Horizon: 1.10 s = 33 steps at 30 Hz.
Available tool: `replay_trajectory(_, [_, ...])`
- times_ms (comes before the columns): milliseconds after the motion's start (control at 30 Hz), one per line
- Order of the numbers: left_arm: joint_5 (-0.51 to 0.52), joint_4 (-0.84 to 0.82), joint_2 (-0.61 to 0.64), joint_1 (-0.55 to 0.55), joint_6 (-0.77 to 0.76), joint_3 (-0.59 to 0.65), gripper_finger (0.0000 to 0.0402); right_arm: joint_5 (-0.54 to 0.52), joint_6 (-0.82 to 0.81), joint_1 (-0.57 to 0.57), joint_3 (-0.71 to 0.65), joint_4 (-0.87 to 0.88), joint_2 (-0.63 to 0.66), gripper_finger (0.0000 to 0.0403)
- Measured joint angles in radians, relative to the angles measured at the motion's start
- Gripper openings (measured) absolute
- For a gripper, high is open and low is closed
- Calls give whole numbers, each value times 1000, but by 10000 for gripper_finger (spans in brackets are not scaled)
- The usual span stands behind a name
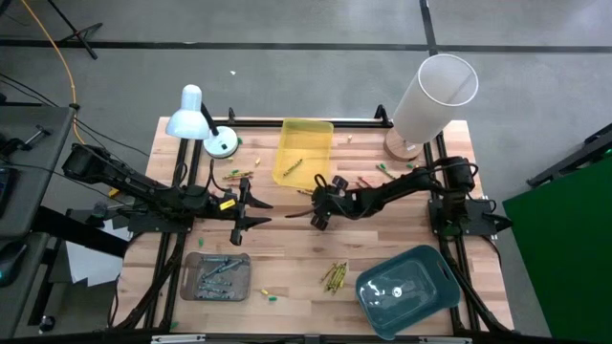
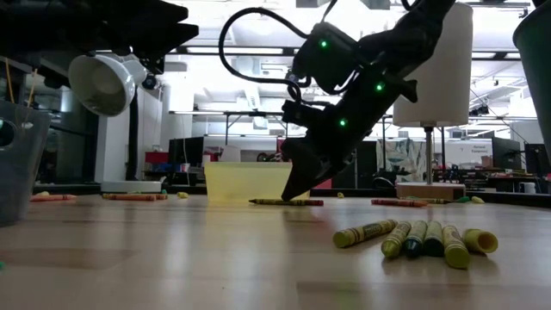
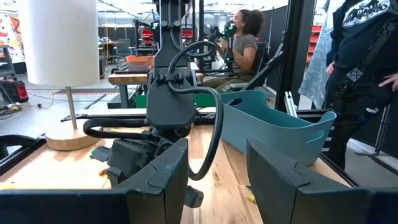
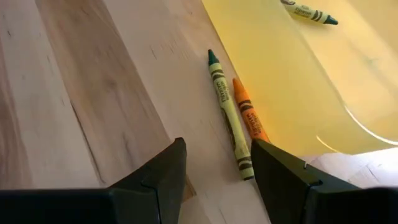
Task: Sort crayons
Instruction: Put the green crayon into the yellow bin
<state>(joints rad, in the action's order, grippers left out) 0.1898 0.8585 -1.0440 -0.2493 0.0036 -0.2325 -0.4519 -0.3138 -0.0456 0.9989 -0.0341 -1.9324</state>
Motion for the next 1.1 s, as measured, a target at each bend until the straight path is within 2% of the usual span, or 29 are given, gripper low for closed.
replay_trajectory(533, [0,0,0,0,0,0,145,42,-37,5,0,34,0,176])
replay_trajectory(767, [0,0,0,0,0,0,145,125,-96,25,0,45,0,176])
replay_trajectory(967, [0,0,0,0,0,0,145,206,-22,16,1,41,0,176])
replay_trajectory(1100, [0,0,0,0,0,0,145,218,49,-8,2,28,6,176])
